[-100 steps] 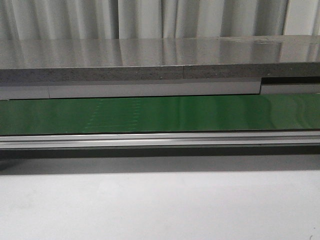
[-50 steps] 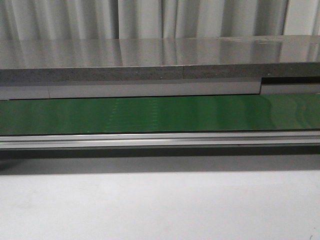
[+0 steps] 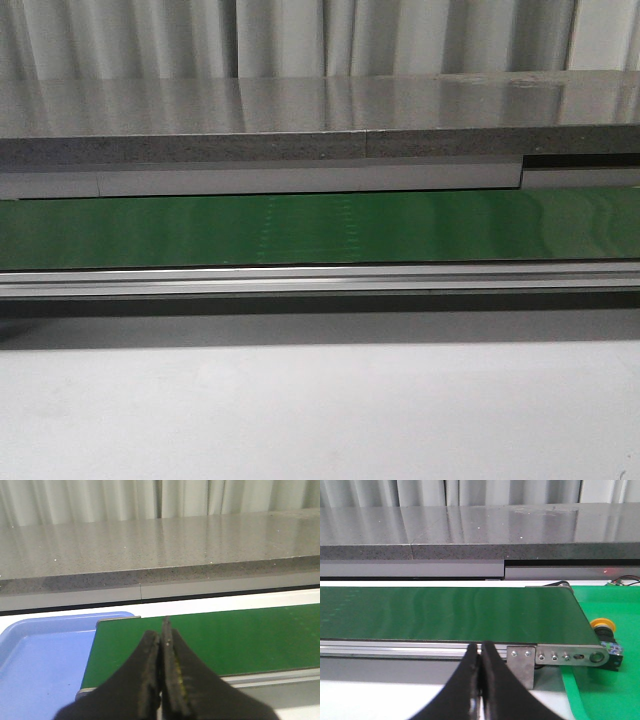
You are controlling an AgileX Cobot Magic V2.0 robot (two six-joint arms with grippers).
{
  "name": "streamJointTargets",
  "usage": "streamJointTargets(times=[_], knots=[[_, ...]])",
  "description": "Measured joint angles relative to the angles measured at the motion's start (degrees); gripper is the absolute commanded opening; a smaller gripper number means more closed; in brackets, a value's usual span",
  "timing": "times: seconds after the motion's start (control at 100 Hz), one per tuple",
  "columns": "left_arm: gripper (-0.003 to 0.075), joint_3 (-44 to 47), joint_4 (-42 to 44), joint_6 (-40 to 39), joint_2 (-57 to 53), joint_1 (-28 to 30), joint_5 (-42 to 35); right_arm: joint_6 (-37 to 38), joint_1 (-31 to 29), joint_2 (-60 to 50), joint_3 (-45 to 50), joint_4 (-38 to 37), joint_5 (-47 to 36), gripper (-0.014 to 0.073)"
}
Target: Move button from left to right
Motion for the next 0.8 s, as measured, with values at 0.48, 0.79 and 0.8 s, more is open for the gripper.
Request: streamJointTargets(times=[0.48, 0.79, 0.8], knots=[[-0.0019, 0.0, 0.0, 0.0, 0.0, 0.0, 0.0, 0.0, 0.0, 0.0, 0.0, 0.0, 0.0, -0.0066], [-0.0019, 0.0, 7.3, -4.9, 0.0, 0.0, -0.3, 0.0, 0.0, 0.0, 0.0, 0.0, 0.0, -0.0066], [-0.0019, 0.0, 8.0, -5.6, 0.0, 0.0, -0.3, 0.0, 0.0, 0.0, 0.0, 0.0, 0.0, -0.0066]])
